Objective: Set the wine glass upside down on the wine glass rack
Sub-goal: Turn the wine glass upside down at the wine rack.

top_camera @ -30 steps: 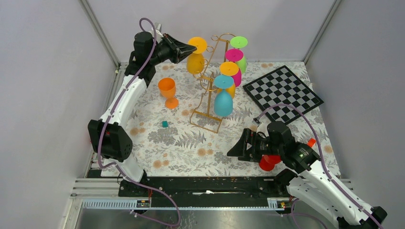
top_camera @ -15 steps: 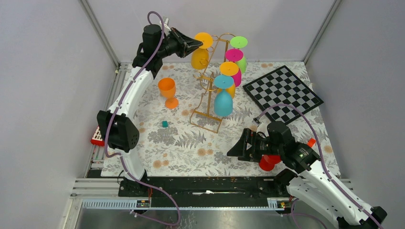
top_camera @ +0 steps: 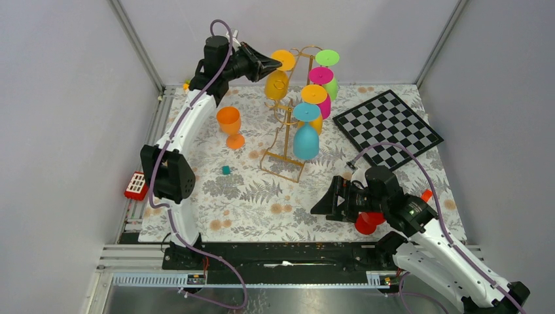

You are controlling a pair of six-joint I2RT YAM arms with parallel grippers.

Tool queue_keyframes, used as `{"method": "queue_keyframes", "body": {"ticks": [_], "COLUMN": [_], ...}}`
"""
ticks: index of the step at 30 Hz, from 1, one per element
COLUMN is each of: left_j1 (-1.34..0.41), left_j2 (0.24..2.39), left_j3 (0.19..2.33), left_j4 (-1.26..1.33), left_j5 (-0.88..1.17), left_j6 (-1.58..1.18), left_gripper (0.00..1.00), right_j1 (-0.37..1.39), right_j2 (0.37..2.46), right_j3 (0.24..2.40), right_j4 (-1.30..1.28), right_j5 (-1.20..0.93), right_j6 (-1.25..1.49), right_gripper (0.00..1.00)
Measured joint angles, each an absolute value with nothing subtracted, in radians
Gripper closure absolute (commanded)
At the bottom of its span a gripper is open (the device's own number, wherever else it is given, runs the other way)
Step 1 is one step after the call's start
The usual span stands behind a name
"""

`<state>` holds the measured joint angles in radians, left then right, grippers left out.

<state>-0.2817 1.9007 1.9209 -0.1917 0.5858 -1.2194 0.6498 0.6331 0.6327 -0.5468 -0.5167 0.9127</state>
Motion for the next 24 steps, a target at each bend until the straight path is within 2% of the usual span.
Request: {"method": "queue_keyframes", "body": {"ticks": [24], "left_j1": [-0.309], "left_j2": [1.932], "left_j3": [1.965], "left_j4": [-0.223], "left_j5": [0.576], "left_j6": [-1.205], "left_gripper": [1.00], "right_j1": [0.650], "right_j2": [0.633], "right_j3": [0.623], "right_j4": [-0.541], "right_j5": [-0.517], "right_j6": [0.912], "right_gripper": [0.01]}}
